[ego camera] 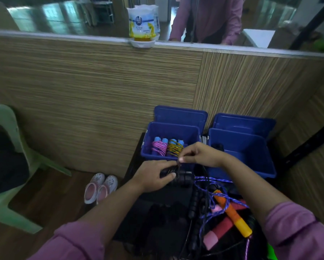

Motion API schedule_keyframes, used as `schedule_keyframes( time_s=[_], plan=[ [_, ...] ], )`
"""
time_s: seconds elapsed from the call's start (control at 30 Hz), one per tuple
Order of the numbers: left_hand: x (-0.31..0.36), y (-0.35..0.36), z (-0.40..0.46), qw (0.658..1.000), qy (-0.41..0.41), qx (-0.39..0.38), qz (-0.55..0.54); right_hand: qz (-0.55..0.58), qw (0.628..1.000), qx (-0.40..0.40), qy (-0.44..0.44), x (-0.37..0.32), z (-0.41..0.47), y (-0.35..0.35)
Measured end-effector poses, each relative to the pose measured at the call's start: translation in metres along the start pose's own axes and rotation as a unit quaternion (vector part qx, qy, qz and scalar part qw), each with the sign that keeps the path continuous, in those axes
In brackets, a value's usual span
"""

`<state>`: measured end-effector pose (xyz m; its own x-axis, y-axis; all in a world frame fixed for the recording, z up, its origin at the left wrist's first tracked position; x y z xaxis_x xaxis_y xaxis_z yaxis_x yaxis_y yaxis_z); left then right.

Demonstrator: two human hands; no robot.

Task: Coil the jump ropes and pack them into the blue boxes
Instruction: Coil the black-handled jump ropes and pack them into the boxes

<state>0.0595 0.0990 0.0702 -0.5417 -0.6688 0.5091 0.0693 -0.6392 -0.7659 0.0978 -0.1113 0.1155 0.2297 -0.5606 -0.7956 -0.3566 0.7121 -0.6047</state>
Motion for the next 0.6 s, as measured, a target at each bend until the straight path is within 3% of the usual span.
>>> schedule_keyframes(
  time_s=[0.13, 0.27, 0.4, 0.6],
  plan=[
    [0.008, -0.007, -0.002, 0.996, -0.052, 0.016, -0.064, 0.112, 0.99, 0.063, 0.066, 0.015, -0.006, 0.003],
    [0.012, -0.01, 0.005, 0.989, -0.078, 0.055, -0.111, 0.23, 0.953, 0.135, 0.141, 0.027, -0.012, 0.014],
    [0.009, -0.013, 0.018, 0.959, -0.142, 0.136, -0.206, 0.309, 0.92, 0.125, 0.204, 0.024, -0.014, 0.032],
    [0.006, -0.009, 0.03, 0.943, -0.221, 0.22, -0.116, 0.377, 0.871, 0.067, 0.309, 0.006, -0.025, 0.059]
  ],
)
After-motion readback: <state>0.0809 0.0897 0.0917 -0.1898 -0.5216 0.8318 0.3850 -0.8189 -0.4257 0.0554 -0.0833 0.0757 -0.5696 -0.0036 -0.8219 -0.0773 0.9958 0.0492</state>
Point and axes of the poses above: each hand's wrist, its own z-axis towards the middle knuckle, its own y-axis out of the palm, x = y × z, the point moved 1 cm from there along z, towards the middle knuckle, and after that the axes turned 15 degrees about x, right-handed, at the moved point
